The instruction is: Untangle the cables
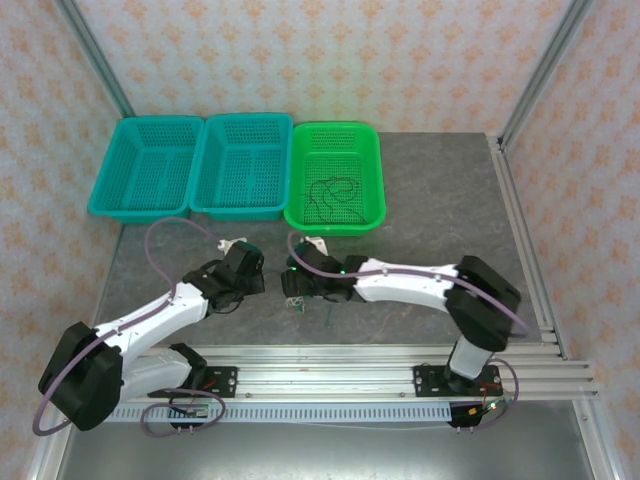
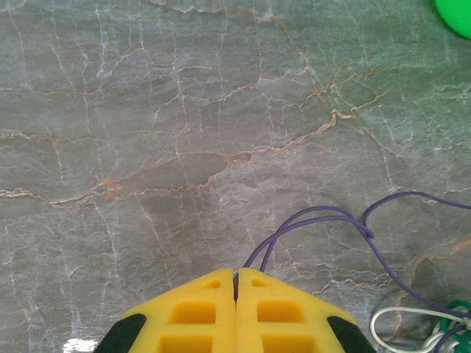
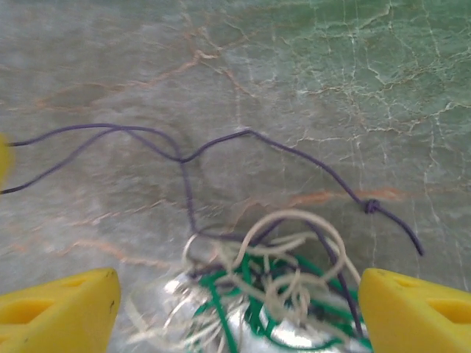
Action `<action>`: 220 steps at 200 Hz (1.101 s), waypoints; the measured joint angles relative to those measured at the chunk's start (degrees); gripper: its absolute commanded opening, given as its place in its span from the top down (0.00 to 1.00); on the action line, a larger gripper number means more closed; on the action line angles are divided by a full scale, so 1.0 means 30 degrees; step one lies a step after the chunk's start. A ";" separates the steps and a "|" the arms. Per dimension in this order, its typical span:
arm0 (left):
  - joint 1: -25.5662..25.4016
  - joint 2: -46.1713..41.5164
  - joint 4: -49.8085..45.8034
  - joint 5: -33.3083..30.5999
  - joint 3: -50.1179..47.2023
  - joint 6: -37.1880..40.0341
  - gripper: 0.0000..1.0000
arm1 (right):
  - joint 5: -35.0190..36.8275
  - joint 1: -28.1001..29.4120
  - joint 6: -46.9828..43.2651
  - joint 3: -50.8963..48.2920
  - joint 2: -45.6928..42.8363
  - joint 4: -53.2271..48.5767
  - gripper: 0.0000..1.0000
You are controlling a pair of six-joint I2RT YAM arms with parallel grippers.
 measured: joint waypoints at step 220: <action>0.3504 -0.5472 -0.2492 -0.0510 -0.1872 -0.0641 0.73 | 0.1632 -0.7351 0.1370 -0.5676 -0.2892 -0.2018 1.00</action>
